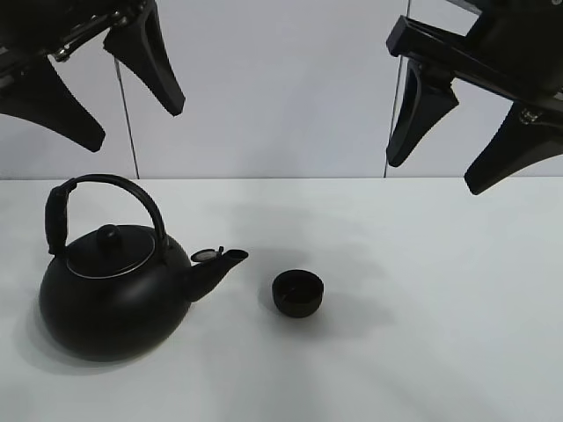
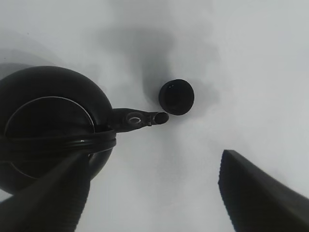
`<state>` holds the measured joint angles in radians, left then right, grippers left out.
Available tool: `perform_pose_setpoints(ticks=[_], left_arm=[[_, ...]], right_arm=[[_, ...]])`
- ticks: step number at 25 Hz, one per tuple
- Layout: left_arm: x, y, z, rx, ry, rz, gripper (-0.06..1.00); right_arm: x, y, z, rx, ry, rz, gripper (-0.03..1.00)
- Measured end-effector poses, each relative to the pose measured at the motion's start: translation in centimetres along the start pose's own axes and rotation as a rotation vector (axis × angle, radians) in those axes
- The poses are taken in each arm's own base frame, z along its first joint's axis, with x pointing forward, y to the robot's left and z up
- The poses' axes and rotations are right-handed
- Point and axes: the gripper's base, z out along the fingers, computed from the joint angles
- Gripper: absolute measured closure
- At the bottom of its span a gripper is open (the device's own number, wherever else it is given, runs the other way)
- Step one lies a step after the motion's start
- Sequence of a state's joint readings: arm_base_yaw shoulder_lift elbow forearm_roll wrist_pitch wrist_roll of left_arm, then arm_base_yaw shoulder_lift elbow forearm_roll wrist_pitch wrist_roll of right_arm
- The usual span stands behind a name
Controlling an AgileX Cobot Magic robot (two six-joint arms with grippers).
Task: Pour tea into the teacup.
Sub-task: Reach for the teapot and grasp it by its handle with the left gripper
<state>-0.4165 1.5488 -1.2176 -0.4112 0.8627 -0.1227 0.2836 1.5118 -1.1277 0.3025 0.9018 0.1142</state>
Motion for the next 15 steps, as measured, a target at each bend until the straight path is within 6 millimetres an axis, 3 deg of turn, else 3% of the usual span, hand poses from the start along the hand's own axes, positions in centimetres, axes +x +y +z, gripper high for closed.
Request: perform_pose_setpoints(ticks=[15], left_arm=[[-0.46, 0.04, -0.01, -0.005, -0.050, 0.010, 0.41]], right_arm=[[-0.10, 0.01, 0.00, -0.001, -0.011, -0.003, 0.47]])
